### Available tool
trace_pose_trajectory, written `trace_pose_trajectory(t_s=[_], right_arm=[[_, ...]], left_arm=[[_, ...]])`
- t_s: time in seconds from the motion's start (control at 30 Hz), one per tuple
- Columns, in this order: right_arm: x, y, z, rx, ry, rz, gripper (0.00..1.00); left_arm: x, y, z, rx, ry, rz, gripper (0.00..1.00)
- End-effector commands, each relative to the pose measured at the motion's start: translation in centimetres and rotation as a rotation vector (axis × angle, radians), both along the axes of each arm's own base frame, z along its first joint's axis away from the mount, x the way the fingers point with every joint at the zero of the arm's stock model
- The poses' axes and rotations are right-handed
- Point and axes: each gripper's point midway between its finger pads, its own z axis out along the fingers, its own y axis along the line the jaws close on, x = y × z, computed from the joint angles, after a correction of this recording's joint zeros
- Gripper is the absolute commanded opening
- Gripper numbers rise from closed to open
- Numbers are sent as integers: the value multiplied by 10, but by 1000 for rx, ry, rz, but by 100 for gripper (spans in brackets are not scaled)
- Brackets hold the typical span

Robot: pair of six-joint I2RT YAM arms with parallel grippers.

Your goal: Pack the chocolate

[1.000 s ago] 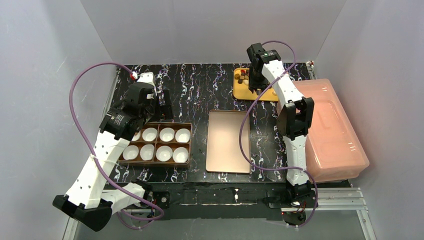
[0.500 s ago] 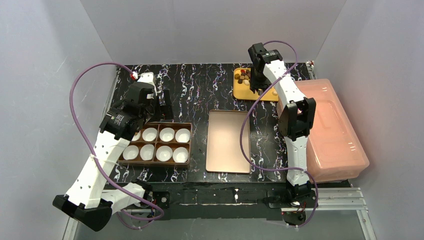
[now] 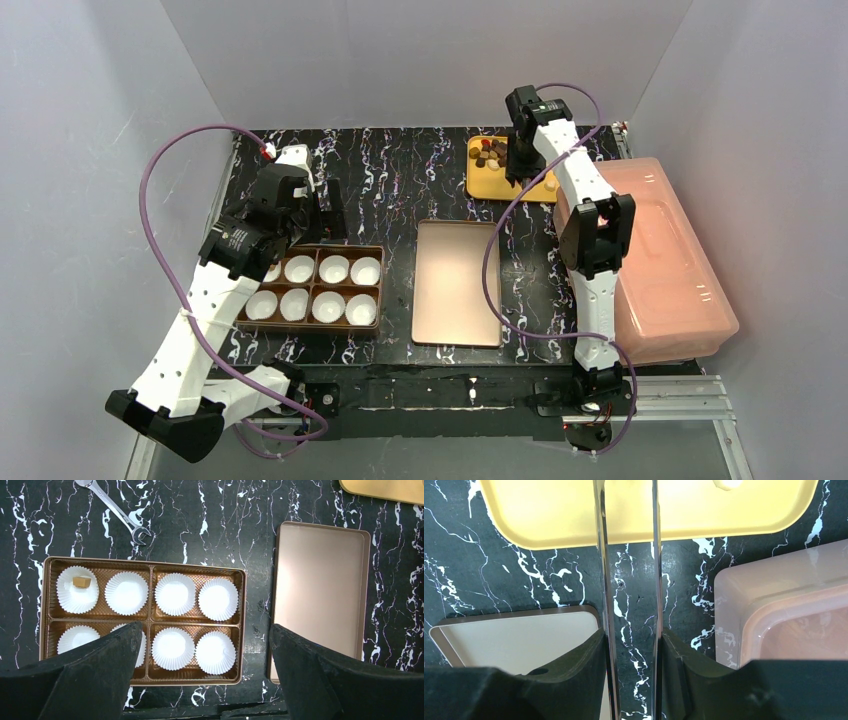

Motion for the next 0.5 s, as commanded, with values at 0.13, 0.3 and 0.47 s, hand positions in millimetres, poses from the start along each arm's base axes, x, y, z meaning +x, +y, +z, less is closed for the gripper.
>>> trace_pose_trajectory(t_s=[0.13, 0.3, 0.47], right_arm=[[16, 5, 1, 42, -39, 8, 45], [19, 5, -4, 38, -34, 7, 44], [23, 2, -6, 36, -34, 2, 44]], left_arm=[[-1, -1, 11, -16, -11, -2, 100], [-2, -1, 11, -17, -10, -2, 99], [-3, 0, 11, -15, -11, -1, 100]])
